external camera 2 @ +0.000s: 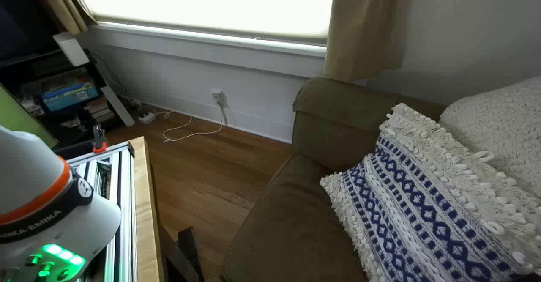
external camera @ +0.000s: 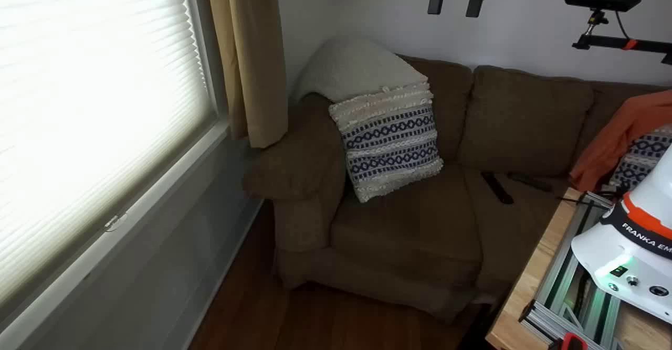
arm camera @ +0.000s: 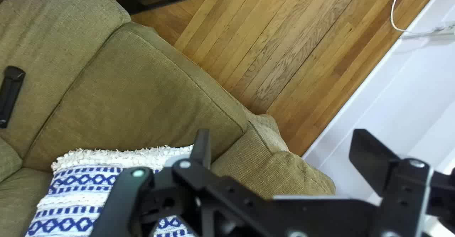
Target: Move the pillow to the left
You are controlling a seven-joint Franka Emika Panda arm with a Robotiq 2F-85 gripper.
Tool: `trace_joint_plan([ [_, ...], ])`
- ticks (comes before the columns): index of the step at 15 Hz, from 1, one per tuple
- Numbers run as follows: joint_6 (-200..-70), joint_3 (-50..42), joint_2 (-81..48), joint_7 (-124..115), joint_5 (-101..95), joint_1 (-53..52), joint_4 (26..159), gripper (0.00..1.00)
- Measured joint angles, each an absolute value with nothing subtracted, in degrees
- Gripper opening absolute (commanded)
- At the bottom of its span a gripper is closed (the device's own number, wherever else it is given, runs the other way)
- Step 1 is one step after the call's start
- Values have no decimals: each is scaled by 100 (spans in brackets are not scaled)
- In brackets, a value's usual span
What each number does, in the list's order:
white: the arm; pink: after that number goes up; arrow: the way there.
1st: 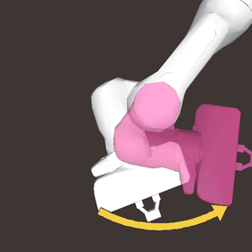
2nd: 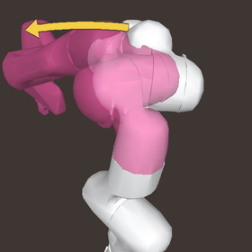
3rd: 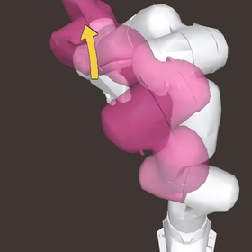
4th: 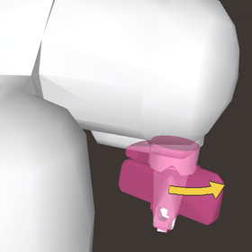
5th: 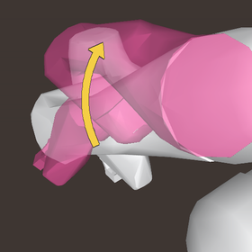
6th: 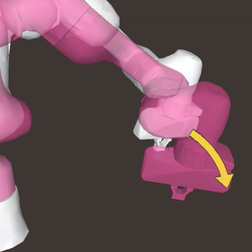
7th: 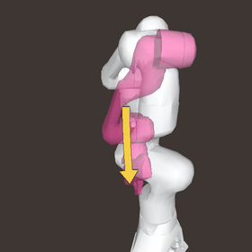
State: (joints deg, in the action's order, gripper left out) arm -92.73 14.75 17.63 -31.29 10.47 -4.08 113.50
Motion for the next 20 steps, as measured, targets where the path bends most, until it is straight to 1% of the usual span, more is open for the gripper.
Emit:
trace_joint_plan([
  [11, -9355, 1457, 1753, -3179, 1042, -400, 11351, 100],
  [14, -10044, 1281, 1637, -3507, 1017, -260, 11421, 100],
  [20, -11552, 556, 1185, -3989, 483, 361, 11953, 100],
])
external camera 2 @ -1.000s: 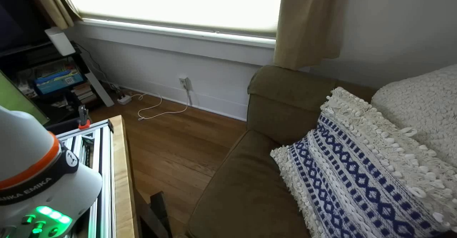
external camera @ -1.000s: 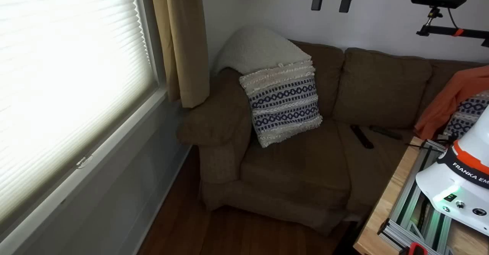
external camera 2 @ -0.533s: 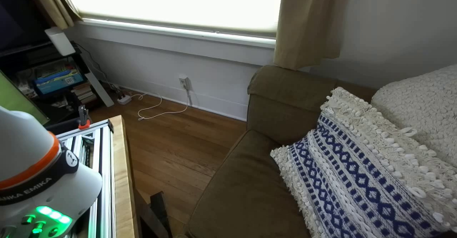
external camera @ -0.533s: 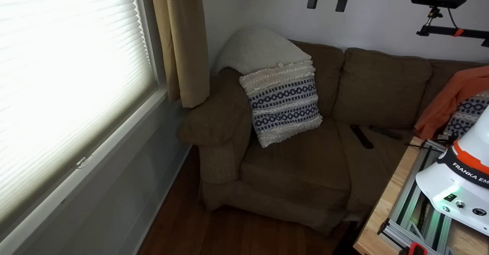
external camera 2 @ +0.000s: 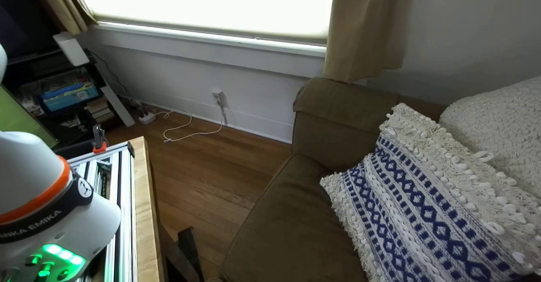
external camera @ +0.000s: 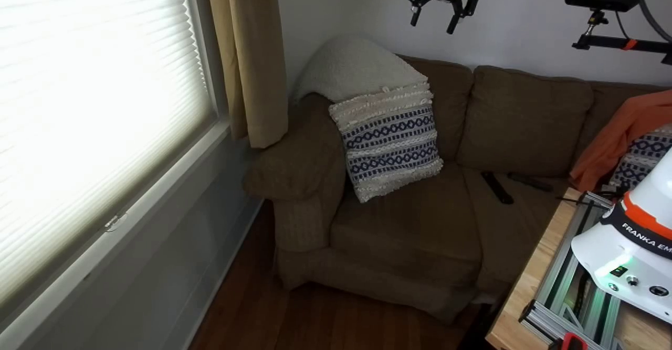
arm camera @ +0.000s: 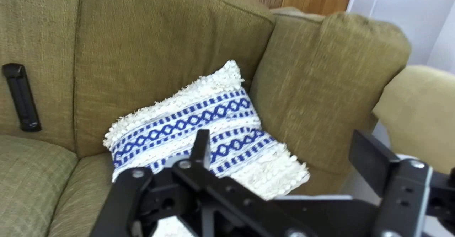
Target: Move the pillow to the left
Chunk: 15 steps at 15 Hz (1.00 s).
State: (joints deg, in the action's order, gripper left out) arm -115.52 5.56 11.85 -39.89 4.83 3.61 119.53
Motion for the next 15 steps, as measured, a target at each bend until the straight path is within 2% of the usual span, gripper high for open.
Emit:
trace_joint_plan([
  [7, -12990, -125, 299, -5177, 147, 809, 12115, 100],
  [15, -13135, -238, -39, -5803, 71, 770, 11920, 100],
])
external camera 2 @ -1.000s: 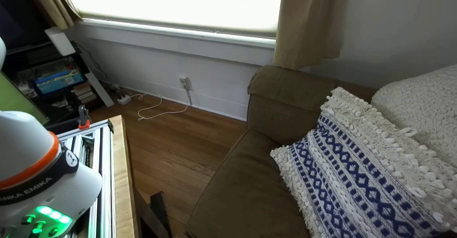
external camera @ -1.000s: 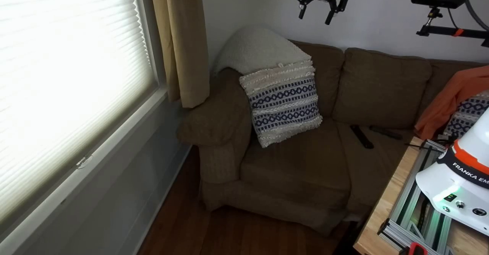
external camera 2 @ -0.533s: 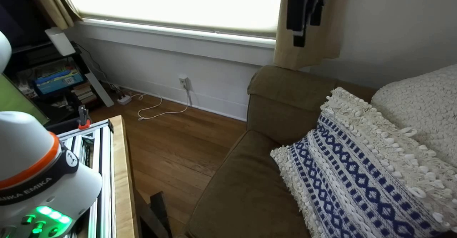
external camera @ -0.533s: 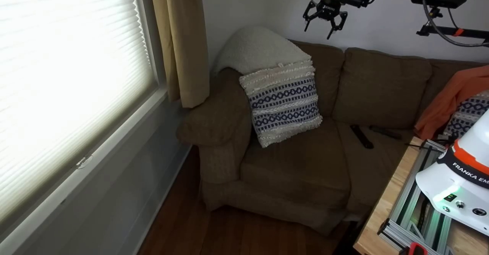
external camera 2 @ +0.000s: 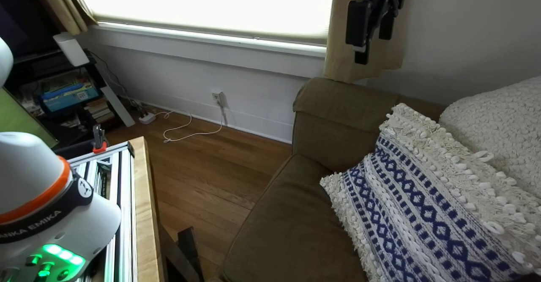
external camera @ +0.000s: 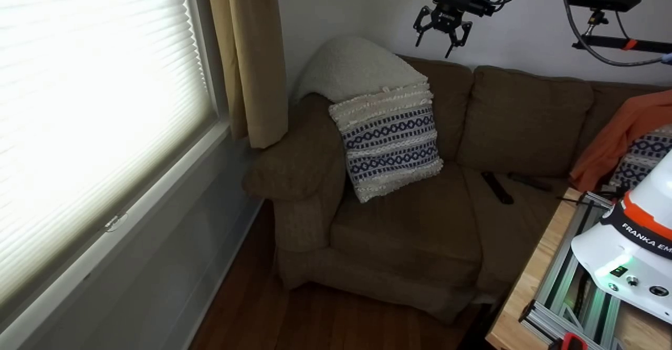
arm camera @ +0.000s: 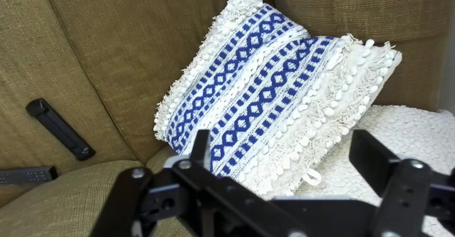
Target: Move the pillow to the left
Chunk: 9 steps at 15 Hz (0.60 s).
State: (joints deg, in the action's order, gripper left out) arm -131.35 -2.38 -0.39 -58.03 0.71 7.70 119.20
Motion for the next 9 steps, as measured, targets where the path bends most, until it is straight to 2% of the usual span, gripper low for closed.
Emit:
trace_joint_plan([
  [5, -13135, -249, -73, -5838, 71, 761, 11882, 100],
  [9, -13134, -347, -751, -6219, 72, 740, 11329, 100],
])
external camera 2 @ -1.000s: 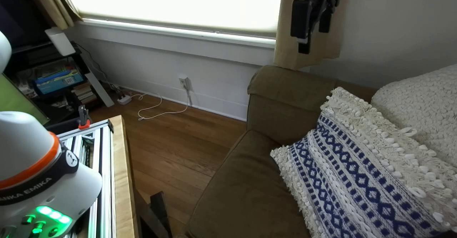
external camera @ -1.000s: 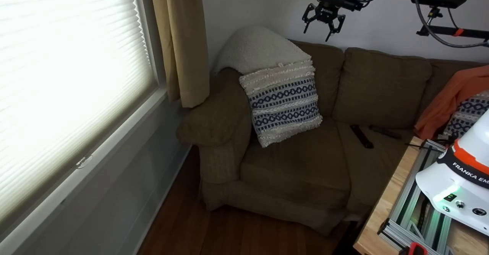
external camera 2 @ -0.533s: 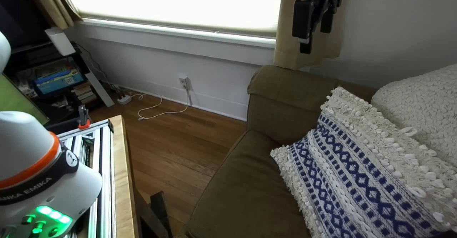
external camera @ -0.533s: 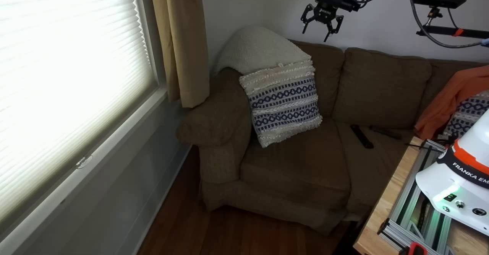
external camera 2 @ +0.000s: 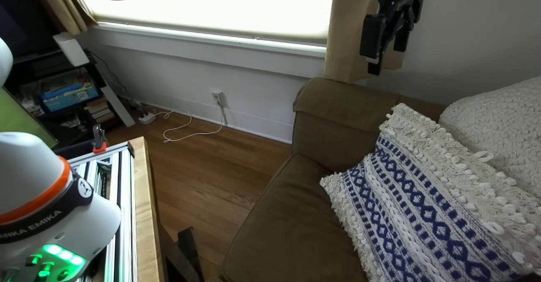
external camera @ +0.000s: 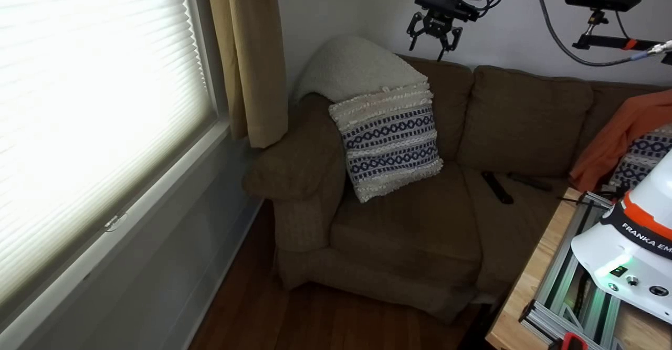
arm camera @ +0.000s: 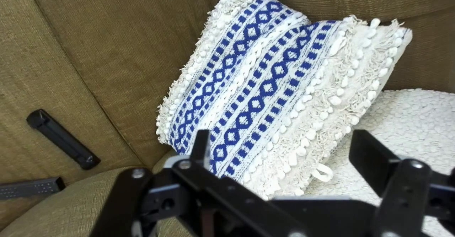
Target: Move the pillow to the left
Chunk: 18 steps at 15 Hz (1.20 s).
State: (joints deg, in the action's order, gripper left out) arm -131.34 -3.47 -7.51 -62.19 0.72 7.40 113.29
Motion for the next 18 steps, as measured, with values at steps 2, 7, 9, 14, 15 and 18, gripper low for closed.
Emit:
trace_joint_plan([
  [2, -13121, -409, -1288, -6267, 132, 734, 10901, 100],
  [7, -13113, -549, -2615, -6267, 344, 696, 9715, 100],
  [9, -13108, -579, -3087, -6267, 466, 694, 9234, 100],
  [14, -12992, -636, -4247, -6344, 856, 702, 7909, 100],
  [15, -12967, -641, -4472, -6411, 905, 710, 7632, 100],
  [18, -12633, -655, -5124, -6626, 1001, 751, 6778, 100],
])
